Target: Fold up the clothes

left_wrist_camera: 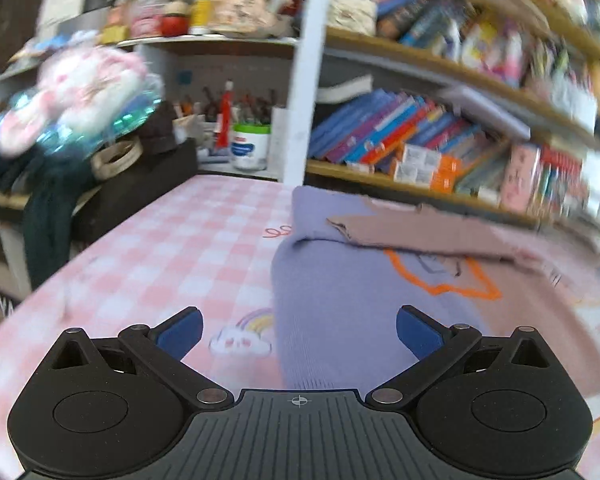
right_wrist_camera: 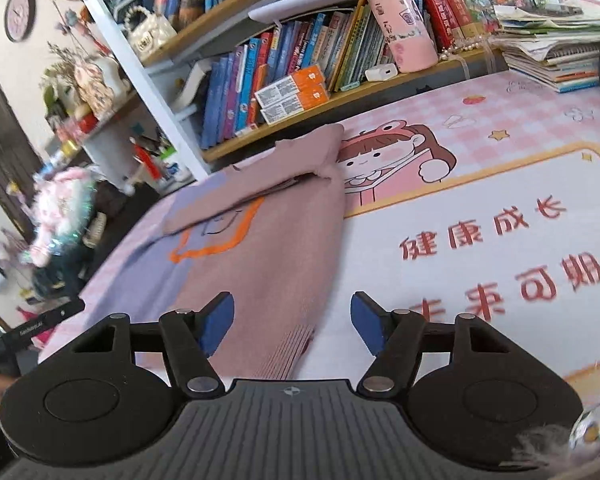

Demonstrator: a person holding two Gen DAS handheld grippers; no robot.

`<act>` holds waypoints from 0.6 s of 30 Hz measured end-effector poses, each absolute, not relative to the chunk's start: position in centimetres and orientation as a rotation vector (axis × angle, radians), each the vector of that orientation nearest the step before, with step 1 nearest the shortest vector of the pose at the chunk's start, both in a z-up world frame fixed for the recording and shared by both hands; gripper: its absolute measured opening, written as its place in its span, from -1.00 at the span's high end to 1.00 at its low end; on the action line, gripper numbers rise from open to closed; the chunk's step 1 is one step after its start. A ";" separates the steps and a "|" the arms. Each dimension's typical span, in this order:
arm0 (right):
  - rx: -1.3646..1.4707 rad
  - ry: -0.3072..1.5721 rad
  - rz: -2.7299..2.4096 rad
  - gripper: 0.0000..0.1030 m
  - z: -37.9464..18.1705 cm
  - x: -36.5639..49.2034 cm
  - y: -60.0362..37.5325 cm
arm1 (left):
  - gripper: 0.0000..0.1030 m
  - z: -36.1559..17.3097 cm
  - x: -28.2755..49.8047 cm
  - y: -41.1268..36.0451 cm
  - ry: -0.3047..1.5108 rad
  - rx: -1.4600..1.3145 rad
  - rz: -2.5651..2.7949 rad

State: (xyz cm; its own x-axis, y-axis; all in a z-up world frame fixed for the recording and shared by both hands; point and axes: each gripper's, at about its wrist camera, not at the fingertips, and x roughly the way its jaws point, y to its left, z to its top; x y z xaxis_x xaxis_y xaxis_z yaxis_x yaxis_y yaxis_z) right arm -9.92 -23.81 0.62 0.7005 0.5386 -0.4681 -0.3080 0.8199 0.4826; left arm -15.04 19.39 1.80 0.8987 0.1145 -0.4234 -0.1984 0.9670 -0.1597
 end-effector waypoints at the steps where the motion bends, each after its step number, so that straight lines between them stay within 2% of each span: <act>1: 0.397 0.631 0.493 -0.24 0.6 -10.3 -24.1 | -1.00 2.0 -15.7 19.2 0.426 -0.206 0.179; 9: 0.379 0.628 0.494 -0.25 0.0 -11.4 -24.3 | -1.00 5.3 -18.2 17.3 0.374 -0.092 0.158; 10: 0.369 0.632 0.493 -0.33 -0.1 -11.5 -24.2 | -1.00 5.4 -18.1 17.2 0.387 -0.099 0.164; 18: 0.379 0.627 0.522 -0.36 -1.2 -11.4 -24.3 | -0.99 3.5 -17.0 16.7 0.494 -0.072 0.182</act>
State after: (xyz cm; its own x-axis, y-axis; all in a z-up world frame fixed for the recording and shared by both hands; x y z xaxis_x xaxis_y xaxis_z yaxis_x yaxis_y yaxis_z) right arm -11.36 -24.34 -1.19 0.6891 0.5656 -0.4531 -0.3437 0.8055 0.4827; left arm -16.98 16.70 3.46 0.8647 0.1563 -0.4773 -0.1908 0.9813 -0.0244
